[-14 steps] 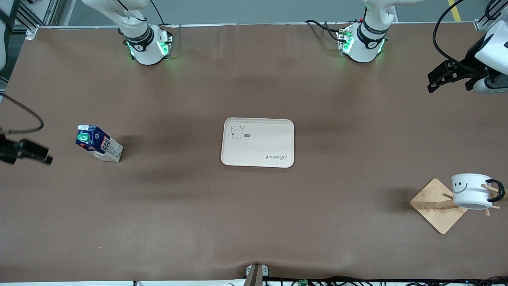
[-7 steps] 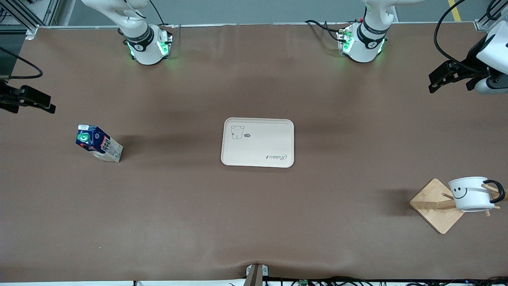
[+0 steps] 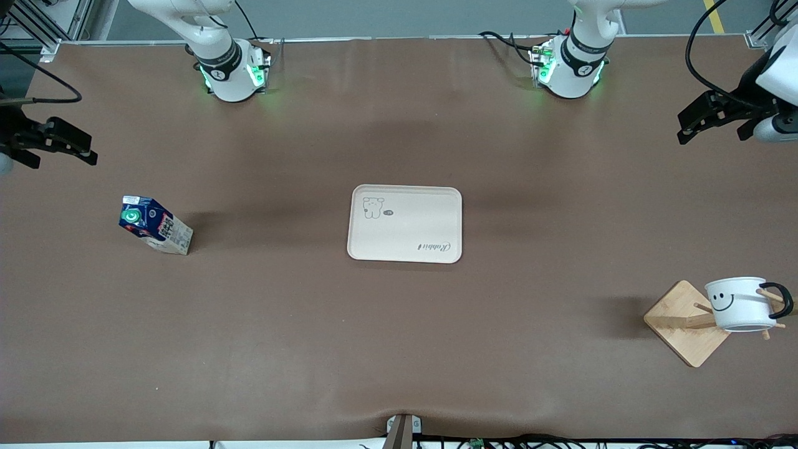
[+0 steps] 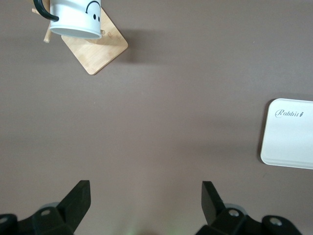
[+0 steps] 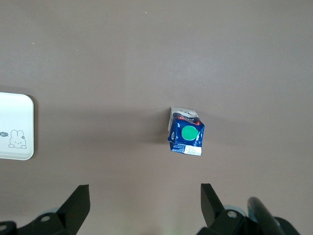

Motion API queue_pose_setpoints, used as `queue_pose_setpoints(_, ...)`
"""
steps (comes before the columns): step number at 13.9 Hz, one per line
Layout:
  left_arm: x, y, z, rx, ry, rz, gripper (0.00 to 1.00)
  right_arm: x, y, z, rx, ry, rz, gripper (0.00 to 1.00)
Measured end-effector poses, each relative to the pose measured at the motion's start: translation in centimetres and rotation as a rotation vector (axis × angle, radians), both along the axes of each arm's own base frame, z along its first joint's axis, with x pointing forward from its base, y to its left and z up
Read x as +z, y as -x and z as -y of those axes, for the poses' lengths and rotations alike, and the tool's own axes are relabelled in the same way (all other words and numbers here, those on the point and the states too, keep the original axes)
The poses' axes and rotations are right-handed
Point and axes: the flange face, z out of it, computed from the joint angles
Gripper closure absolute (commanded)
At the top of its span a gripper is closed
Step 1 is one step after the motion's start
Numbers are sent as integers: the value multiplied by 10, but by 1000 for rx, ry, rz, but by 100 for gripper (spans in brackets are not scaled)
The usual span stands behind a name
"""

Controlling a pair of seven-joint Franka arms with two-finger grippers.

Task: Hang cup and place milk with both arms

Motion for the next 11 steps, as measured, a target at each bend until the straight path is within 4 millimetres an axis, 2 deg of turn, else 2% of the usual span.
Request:
queue_pose_setpoints(3,1,0,1,-2,0,1,0,6,7,-3,6,1,5,0)
queue_pose_setpoints(7,1,1,6,-11,-1,0,0,-2,8,18,-32,0,-13,0)
queue_pose_setpoints(11,1,1,8,-15,-1,-3,0,-5,8,18,-32,-2,-20,0)
